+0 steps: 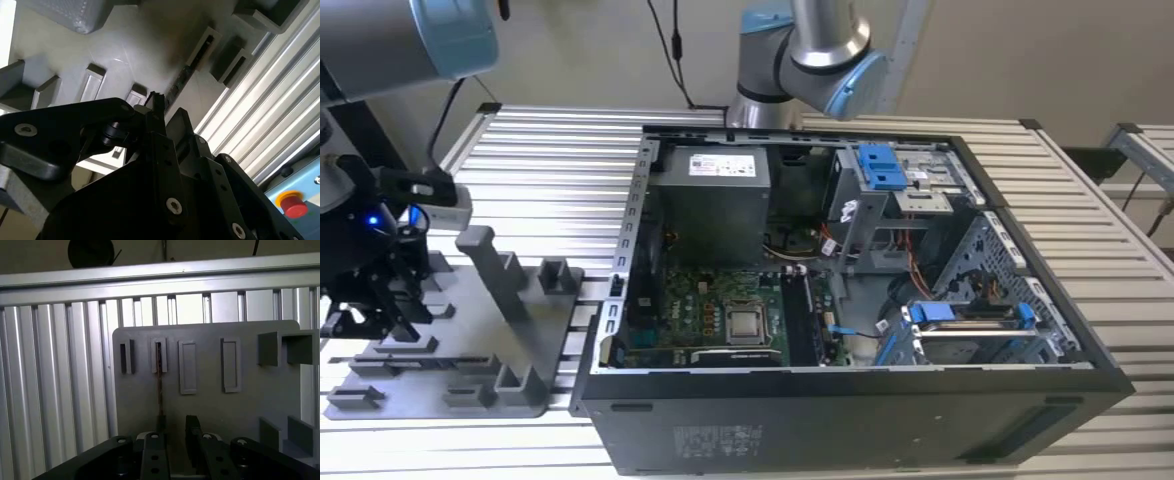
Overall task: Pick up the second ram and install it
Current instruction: 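Pick up the second ram and move it above second insertion slot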
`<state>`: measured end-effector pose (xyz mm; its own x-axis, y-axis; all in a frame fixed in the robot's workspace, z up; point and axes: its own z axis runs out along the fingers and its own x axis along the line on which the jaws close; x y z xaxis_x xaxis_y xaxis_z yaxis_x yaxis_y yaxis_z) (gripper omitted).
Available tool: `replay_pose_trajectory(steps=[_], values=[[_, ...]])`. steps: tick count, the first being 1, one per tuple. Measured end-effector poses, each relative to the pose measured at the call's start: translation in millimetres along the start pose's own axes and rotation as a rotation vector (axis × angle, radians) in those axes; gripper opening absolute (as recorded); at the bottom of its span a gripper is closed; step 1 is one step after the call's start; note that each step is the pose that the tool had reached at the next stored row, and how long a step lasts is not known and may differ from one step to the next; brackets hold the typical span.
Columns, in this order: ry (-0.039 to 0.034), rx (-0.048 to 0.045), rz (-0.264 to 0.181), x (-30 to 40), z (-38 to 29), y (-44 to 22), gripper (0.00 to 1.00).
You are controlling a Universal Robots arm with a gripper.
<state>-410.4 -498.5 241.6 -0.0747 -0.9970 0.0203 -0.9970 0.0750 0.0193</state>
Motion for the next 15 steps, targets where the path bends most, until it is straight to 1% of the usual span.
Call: replay_pose_trajectory(steps=[3,9,11,13,15], values=[[0.0001,-0.0001,0.0,-0.1,3.3,0.0,0.3],[0.0001,-0.0001,-0.002,0.0,12.0,-0.1,0.3],[0.0003,-0.0002,-0.005,0.8,14.9,0.8,0.3],[-0.0015,0.0002,-0.011,2.3,17.7,3.3,0.3],[-0.002,0.0003,-0.017,4.3,19.6,4.4,0.3]])
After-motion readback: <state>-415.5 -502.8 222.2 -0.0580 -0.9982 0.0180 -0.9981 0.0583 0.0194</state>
